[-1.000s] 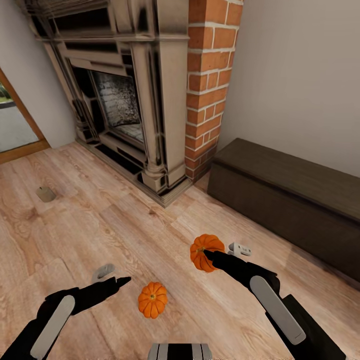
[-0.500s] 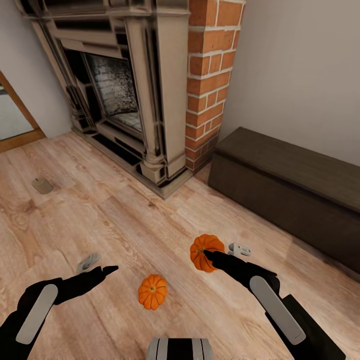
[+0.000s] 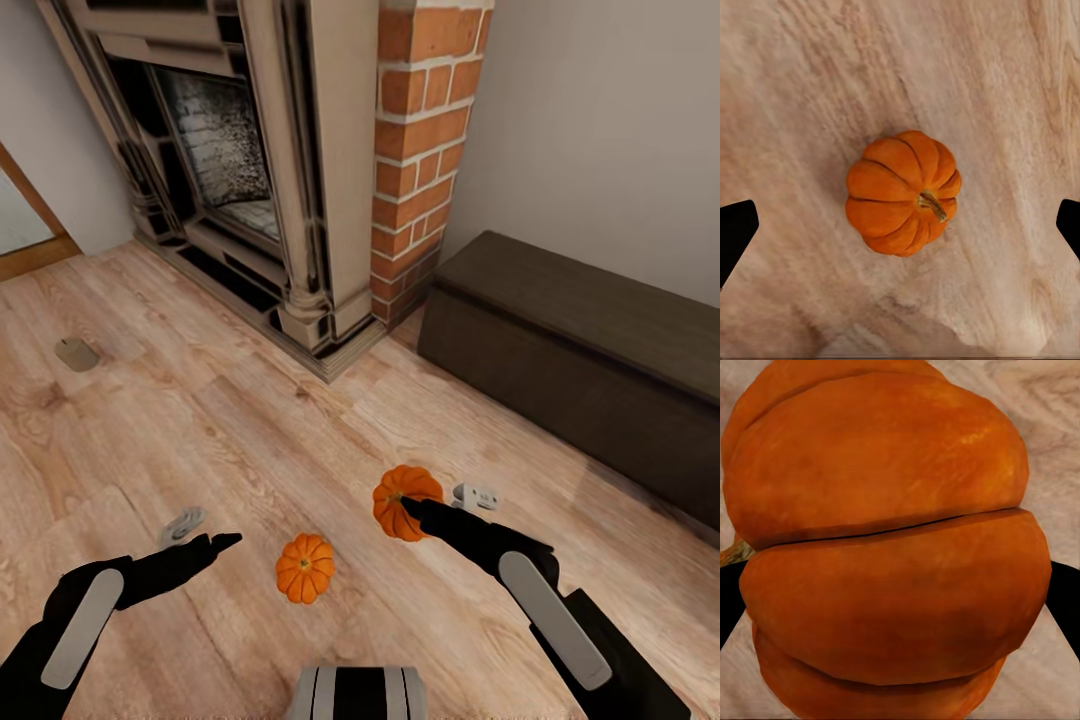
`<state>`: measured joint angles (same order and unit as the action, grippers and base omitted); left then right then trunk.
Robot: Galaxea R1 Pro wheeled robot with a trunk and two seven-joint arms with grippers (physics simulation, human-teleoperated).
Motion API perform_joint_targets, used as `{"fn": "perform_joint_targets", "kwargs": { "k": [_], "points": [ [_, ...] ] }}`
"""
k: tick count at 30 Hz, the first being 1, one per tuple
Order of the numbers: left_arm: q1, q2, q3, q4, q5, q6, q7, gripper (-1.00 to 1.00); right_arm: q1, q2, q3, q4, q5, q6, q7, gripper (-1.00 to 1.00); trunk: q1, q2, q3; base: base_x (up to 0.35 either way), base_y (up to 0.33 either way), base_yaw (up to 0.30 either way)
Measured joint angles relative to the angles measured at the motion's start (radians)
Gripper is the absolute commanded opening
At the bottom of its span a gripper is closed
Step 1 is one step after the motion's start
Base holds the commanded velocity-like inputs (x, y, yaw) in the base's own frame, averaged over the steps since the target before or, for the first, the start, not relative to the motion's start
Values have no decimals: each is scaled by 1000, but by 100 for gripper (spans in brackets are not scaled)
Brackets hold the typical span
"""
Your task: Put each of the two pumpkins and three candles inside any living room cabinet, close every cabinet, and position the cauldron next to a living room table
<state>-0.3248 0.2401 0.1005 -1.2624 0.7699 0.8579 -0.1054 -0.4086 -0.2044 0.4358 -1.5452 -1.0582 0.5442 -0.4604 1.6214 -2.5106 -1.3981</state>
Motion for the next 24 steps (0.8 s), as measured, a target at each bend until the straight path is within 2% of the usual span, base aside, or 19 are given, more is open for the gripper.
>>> {"fn": "perform_joint_targets", "kwargs": {
  "k": [2, 3, 9, 12, 15, 19, 24],
  "points": [
    [0, 0, -19, 0, -1, -3, 1, 100, 0, 0, -1, -2, -18, 2, 122, -100, 1, 0, -8, 0, 0, 0],
    [0, -1, -24, 0, -1, -4, 2, 100, 0, 1, -2, -2, -12, 6, 175, -100, 1, -1, -12, 0, 0, 0],
    [0, -14, -73, 0, -3, -26, 4, 100, 0, -5, -8, -4, -22, 12, 432, -100, 4, -2, -35, 0, 0, 0],
    [0, -20, -83, 0, -6, -33, 4, 100, 0, -8, -11, -5, -30, 15, 614, -100, 5, -3, -46, 0, 0, 0],
    [0, -23, -86, 1, -7, -34, 4, 100, -1, -9, -34, -4, -18, 15, 743, -100, 7, -4, -58, 0, 0, 0],
    [0, -25, -100, 2, -9, -33, 1, 100, 0, -9, -45, -4, -12, 15, 788, -100, 9, -4, -74, 0, 0, 0],
    [0, -26, -105, 2, -10, -33, 0, 100, 0, -8, -47, -4, -11, 14, 795, -100, 11, -6, -93, 0, 0, 0]
  ]
}}
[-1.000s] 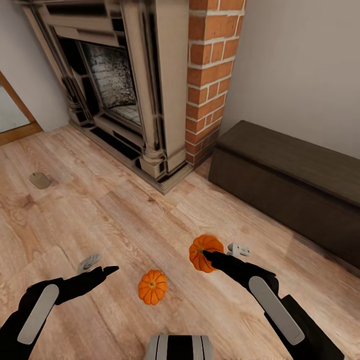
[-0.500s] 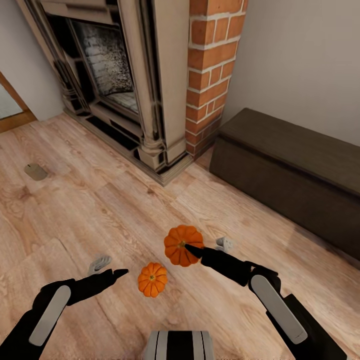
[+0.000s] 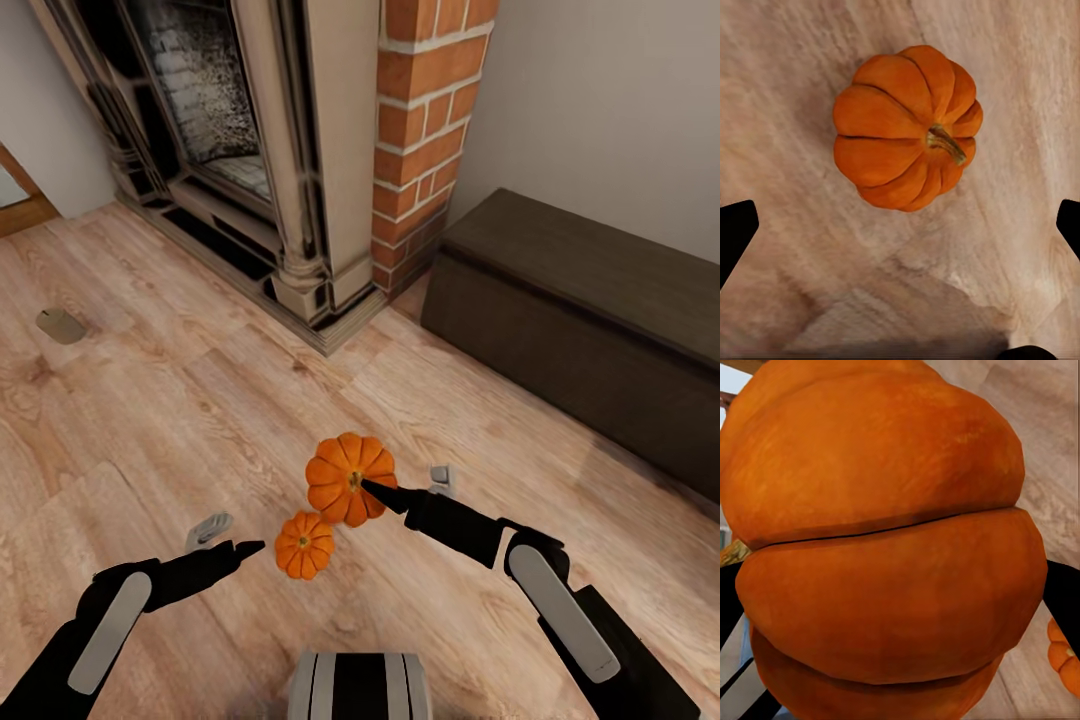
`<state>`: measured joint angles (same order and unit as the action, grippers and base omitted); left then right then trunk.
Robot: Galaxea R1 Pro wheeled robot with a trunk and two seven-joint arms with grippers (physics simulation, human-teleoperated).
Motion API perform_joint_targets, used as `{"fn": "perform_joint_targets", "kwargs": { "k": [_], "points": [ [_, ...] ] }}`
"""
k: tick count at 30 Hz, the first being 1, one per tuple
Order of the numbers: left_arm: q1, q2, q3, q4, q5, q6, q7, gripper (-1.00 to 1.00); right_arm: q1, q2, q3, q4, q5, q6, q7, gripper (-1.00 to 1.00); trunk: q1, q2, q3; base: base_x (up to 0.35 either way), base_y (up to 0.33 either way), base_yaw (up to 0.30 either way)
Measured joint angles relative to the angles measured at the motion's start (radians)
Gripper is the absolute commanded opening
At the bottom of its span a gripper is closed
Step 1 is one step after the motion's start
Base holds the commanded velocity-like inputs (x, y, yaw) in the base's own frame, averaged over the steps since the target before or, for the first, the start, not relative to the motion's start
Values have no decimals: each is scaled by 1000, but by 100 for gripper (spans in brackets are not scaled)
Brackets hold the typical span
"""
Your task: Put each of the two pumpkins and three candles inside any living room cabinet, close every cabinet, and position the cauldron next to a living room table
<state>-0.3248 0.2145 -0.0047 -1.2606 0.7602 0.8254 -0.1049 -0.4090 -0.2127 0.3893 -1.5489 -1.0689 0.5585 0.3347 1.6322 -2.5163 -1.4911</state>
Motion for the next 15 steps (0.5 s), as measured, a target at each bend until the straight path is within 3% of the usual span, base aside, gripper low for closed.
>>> {"fn": "perform_joint_targets", "kwargs": {
  "k": [15],
  "points": [
    [0, 1, 0, 0, -3, 0, -8, 100, 0, 3, 0, 1, 7, -2, -7, -100, 7, -4, -58, 0, 0, 0]
  ]
}}
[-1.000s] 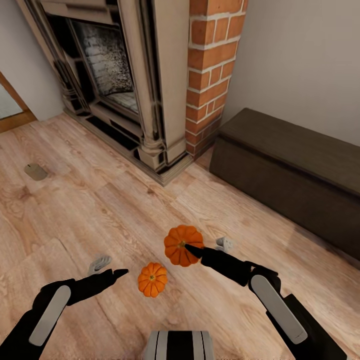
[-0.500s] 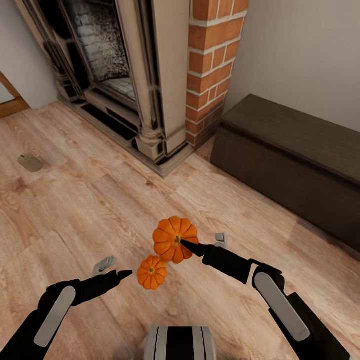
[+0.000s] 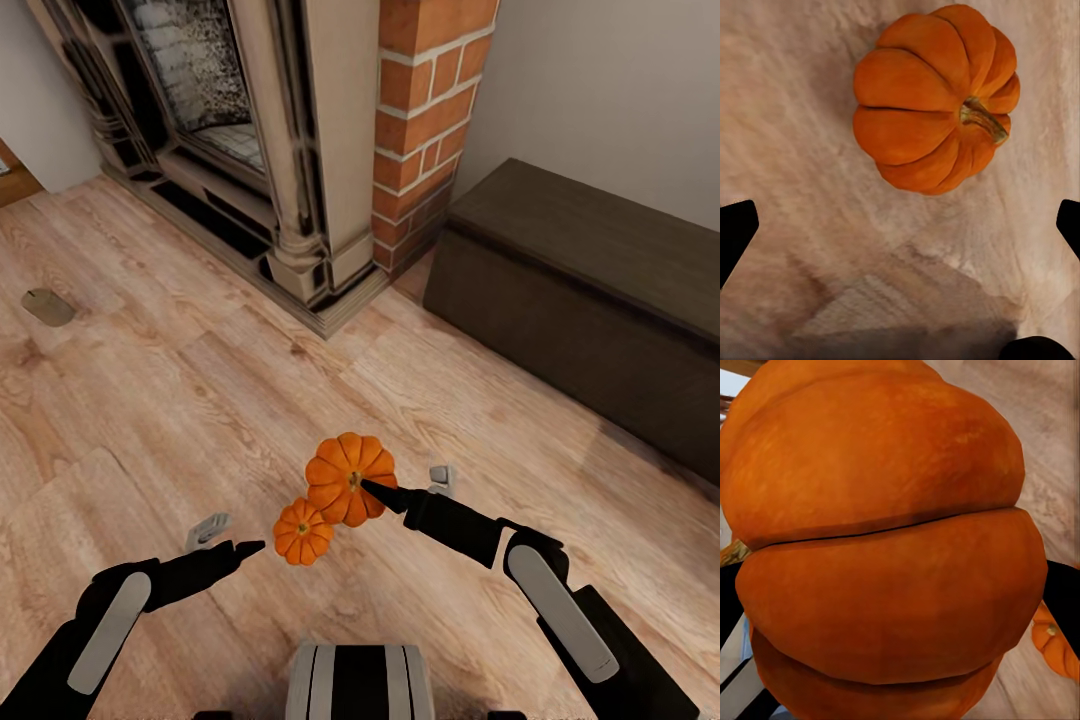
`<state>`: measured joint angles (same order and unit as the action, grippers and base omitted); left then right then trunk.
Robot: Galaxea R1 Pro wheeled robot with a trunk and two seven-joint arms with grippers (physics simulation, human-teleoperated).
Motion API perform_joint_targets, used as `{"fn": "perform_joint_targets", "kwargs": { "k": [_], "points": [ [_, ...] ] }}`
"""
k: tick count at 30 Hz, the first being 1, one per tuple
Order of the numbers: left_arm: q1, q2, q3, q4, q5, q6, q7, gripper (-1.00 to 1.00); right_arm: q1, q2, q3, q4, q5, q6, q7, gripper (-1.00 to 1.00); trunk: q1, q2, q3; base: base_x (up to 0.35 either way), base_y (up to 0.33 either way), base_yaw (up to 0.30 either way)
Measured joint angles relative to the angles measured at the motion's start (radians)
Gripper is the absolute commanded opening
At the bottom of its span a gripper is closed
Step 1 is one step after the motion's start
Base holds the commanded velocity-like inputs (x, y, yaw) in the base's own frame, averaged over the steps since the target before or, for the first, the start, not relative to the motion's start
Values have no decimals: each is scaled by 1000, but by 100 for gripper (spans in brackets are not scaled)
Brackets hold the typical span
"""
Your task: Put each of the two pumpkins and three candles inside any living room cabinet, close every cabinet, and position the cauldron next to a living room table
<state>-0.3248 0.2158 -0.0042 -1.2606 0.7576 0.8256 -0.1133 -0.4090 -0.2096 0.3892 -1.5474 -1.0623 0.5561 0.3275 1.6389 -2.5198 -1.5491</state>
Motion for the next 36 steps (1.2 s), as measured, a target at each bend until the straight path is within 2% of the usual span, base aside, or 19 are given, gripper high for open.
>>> {"fn": "perform_joint_targets", "kwargs": {
  "k": [10, 20, 22, 24, 27, 36],
  "points": [
    [0, 1, 3, 0, 2, 0, -4, 100, 0, 4, 0, 0, 6, -1, -1, -100, 4, -2, -39, 0, 0, 0],
    [0, 7, 8, 0, 20, 1, -11, 100, 0, 3, 0, 2, 7, -5, -3, -100, 9, -5, -77, 0, 0, 0],
    [0, 8, 9, 0, 20, 1, -35, 100, 0, 1, 0, 2, 7, -5, -3, -100, 10, -5, -85, 0, 0, 0],
    [0, 9, 9, 0, 13, 0, -87, 100, 0, 0, 0, 2, 7, -5, -3, -100, 11, -6, -93, 0, 0, 0],
    [0, 9, 11, 0, 7, 0, -121, 100, 0, 0, 0, 2, 7, -6, -3, -100, 12, -6, -104, 0, 0, 0],
    [0, 13, 14, 0, 10, 0, -132, 100, 0, 4, 0, 2, 5, -6, -3, -100, 12, -6, -105, 57, 0, 0]
  ]
}}
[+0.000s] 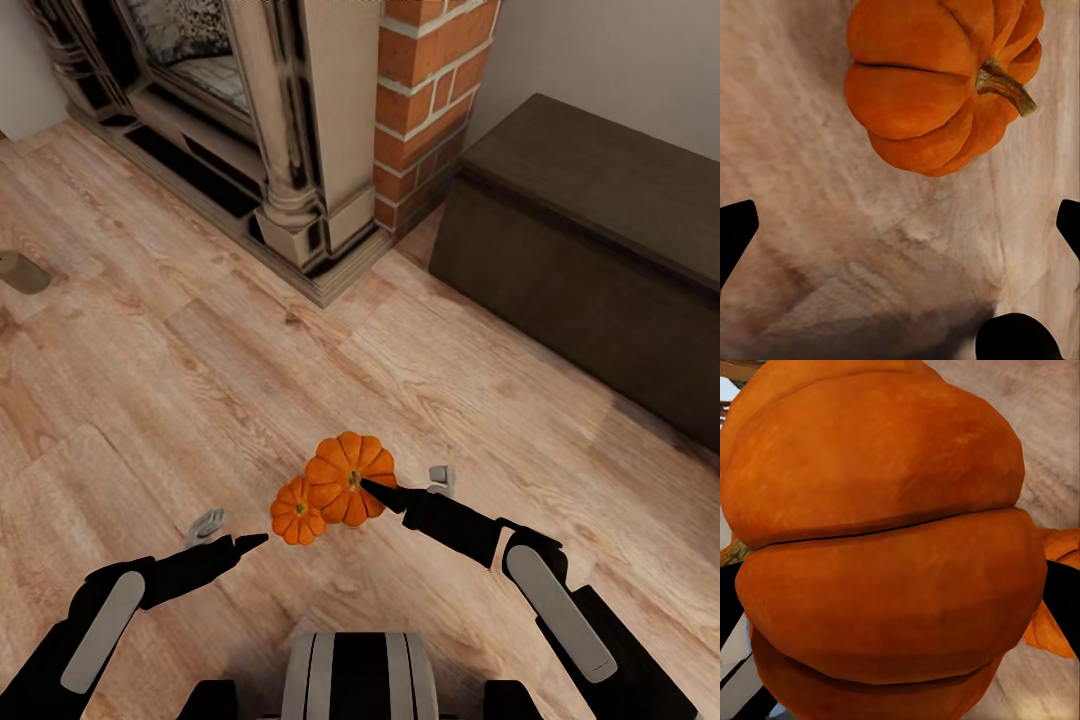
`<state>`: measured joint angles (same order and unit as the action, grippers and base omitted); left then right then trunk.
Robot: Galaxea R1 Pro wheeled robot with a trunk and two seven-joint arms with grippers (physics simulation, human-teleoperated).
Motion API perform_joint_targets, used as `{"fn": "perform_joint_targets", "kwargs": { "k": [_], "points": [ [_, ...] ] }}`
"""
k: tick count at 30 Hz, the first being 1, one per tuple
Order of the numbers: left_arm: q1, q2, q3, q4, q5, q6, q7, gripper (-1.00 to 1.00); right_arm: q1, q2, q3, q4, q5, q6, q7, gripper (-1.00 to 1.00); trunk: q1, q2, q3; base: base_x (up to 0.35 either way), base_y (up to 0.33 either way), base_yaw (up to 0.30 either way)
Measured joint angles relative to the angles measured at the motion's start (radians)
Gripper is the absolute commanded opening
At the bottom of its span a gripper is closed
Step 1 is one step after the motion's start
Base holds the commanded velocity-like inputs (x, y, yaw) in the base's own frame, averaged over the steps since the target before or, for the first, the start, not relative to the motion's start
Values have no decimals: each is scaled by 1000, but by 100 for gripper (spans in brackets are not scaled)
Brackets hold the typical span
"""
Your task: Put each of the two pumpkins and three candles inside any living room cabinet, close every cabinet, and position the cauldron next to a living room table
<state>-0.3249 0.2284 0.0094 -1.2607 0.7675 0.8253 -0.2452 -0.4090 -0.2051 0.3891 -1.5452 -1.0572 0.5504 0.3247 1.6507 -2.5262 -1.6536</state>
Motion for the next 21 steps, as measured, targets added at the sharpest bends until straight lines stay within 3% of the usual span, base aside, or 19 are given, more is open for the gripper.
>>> {"fn": "perform_joint_targets", "kwargs": {
  "k": [11, 21],
  "points": [
    [0, 0, 0, 0, 1, 0, 0, 100, 0, 2, 0, 1, 1, 0, -1, -100, 0, 0, 0, 129, 0, 0],
    [0, 0, 0, 0, -1, 0, 0, 100, 0, 2, -1, 2, 2, 0, -2, -100, 0, 0, 0, 14, -98, 0]
  ]
}}
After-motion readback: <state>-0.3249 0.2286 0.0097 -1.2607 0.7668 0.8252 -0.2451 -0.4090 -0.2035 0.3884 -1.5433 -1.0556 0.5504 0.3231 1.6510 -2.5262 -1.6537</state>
